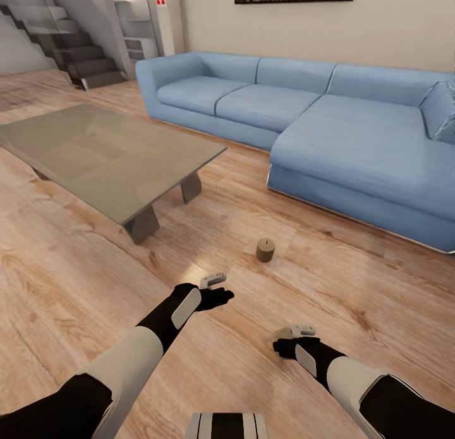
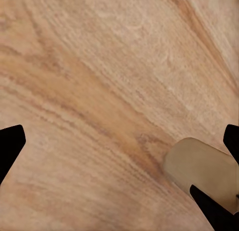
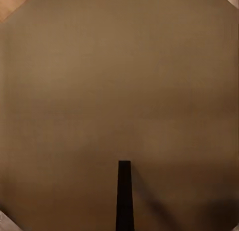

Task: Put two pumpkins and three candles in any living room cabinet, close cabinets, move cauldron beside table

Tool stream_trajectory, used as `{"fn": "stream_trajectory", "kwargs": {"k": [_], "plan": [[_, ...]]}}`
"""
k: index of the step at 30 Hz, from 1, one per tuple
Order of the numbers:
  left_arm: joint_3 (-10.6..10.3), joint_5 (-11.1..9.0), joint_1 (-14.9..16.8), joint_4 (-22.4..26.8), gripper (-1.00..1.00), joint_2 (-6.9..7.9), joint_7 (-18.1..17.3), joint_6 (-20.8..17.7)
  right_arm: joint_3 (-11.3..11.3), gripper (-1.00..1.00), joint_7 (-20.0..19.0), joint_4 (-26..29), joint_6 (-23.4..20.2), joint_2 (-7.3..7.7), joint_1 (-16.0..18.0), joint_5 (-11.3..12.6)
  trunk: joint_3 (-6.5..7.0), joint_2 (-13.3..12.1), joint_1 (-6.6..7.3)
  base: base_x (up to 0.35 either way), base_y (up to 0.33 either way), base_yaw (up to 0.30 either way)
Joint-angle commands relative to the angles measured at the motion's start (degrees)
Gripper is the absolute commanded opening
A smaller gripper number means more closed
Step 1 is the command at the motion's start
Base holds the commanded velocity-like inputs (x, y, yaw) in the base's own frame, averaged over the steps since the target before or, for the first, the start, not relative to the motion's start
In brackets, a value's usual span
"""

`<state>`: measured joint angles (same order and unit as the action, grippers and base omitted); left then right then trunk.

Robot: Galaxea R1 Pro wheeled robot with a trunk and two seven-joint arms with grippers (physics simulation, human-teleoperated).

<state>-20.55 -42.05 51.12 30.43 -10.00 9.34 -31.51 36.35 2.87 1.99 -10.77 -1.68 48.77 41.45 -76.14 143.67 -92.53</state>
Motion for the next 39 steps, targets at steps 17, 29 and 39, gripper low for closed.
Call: {"fn": "stream_trajectory", "kwargs": {"k": [17,29,39], "plan": [[-0.1,-0.6,0.0,0.1,1.00,0.00,0.6,-0.2,0.5,-1.00,0.3,0.1,-0.3,0.01,0.0,0.5,1.52,0.0,0.01,0.000,0.000,0.000],[-0.1,-0.6,0.0,0.1,1.00,0.00,0.6,-0.1,0.5,-1.00,0.3,0.1,-0.3,0.01,0.0,0.5,2.62,0.0,0.01,0.000,0.000,0.000],[-0.1,-0.5,0.0,0.0,1.00,0.00,0.6,-0.1,0.5,-1.00,0.3,0.1,-0.3,0.01,0.0,0.5,3.53,0.0,0.01,0.000,0.000,0.000]]}}
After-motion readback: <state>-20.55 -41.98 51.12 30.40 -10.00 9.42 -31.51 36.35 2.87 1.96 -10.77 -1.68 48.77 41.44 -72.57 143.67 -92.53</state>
